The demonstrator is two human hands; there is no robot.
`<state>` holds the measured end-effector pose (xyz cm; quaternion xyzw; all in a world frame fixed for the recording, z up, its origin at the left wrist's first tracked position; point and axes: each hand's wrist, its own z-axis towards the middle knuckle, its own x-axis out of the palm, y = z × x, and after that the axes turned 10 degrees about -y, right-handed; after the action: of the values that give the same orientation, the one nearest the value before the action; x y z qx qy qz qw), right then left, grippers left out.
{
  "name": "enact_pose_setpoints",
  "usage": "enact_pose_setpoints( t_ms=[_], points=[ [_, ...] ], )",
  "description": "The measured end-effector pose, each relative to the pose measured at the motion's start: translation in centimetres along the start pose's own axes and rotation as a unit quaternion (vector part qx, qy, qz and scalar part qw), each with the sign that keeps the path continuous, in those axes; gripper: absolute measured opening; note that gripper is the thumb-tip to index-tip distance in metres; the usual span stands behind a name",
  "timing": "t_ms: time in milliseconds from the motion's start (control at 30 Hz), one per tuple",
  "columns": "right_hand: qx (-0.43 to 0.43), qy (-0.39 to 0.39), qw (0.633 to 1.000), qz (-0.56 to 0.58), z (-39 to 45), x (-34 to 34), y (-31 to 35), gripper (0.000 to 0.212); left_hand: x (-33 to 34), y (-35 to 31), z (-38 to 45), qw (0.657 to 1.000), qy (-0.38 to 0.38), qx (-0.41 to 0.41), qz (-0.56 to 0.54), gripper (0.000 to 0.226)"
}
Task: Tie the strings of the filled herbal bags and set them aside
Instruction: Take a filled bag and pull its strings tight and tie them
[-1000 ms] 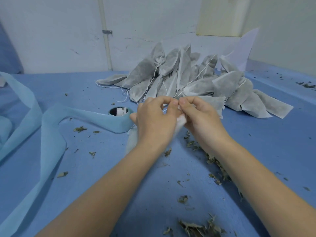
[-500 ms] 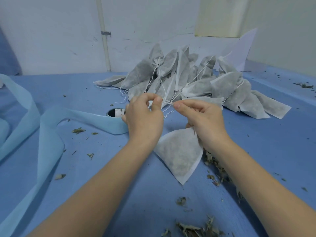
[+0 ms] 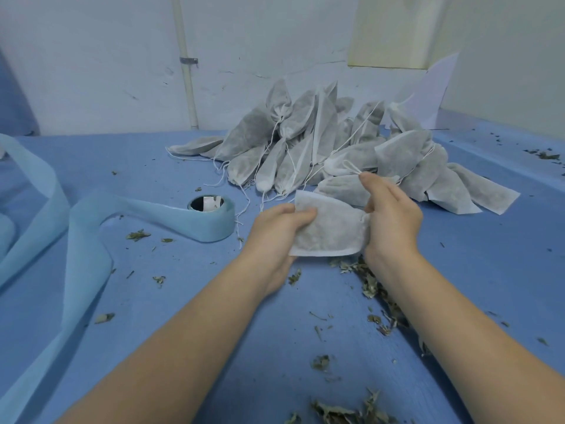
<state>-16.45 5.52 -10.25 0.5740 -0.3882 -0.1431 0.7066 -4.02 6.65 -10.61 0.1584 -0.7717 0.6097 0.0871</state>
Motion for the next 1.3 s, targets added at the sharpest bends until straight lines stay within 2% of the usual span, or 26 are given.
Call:
enact_pose_setpoints(
  t_ms=[100, 167, 200, 267, 367, 400, 533, 700, 833, 967, 1033, 1067, 1200, 1300],
  points=[
    [-0.018, 0.105, 0.994, -0.035, -0.3, 0.0, 0.2, 0.027, -0.5, -0.2, 0.3, 0.999, 0.006, 0.004, -0.044, 0.009],
    [-0.047, 0.18, 0.98, -0.068, -0.6, -0.1, 0.3, 0.024, -0.7, -0.3, 0.3, 0.999, -0.001, -0.005, -0.049, 0.008],
    [-0.066, 0.211, 0.972, -0.087, -0.7, -0.2, 0.4, 0.019, -0.7, -0.3, 0.3, 0.999, -0.002, -0.011, -0.05, 0.009],
    [-0.109, 0.249, 0.954, -0.129, -0.9, -0.4, 0.4, 0.013, -0.8, -0.4, 0.2, 0.998, 0.01, -0.028, -0.055, 0.027],
    [-0.172, 0.265, 0.93, -0.187, -0.9, -0.6, 0.5, 0.013, -0.9, -0.7, -0.2, 0.997, 0.05, -0.017, -0.056, 0.053],
    [-0.181, 0.268, 0.926, -0.195, -0.9, -0.7, 0.5, 0.014, -0.9, -0.7, -0.3, 0.997, 0.054, -0.009, -0.05, 0.056],
    [-0.196, 0.269, 0.919, -0.212, -0.8, -0.6, 0.4, 0.016, -0.8, -0.1, 0.2, 0.999, -0.001, 0.045, -0.014, 0.018],
    [-0.205, 0.288, 0.908, -0.225, -0.9, -0.5, 0.5, 0.011, -1.0, -0.3, 0.2, 0.995, -0.049, 0.084, 0.01, 0.017],
    [-0.161, 0.315, 0.914, -0.199, -1.4, -0.1, 0.7, 0.008, -1.3, -0.8, 0.2, 0.989, -0.09, 0.119, 0.008, 0.01],
    [-0.01, 0.228, 0.969, -0.098, -1.2, 1.4, 0.9, 0.019, -1.8, -2.0, 0.5, 0.978, -0.156, 0.137, 0.003, 0.016],
    [0.035, 0.198, 0.976, -0.084, -1.3, 2.2, 0.6, 0.021, -2.2, -2.8, 0.7, 0.97, -0.194, 0.144, 0.001, 0.012],
    [0.044, 0.208, 0.972, -0.102, -1.4, 2.5, 0.2, 0.024, -2.5, -3.3, 0.8, 0.965, -0.211, 0.154, 0.001, 0.005],
    [-0.004, 0.318, 0.917, -0.241, -2.4, 3.6, -1.7, 0.035, -4.3, -5.7, 1.5, 0.945, -0.276, 0.176, -0.015, 0.011],
    [-0.125, 0.387, 0.828, -0.385, -3.0, 5.5, -2.5, 0.052, -5.9, -7.2, 2.0, 0.937, -0.304, 0.164, -0.06, 0.012]
  ],
)
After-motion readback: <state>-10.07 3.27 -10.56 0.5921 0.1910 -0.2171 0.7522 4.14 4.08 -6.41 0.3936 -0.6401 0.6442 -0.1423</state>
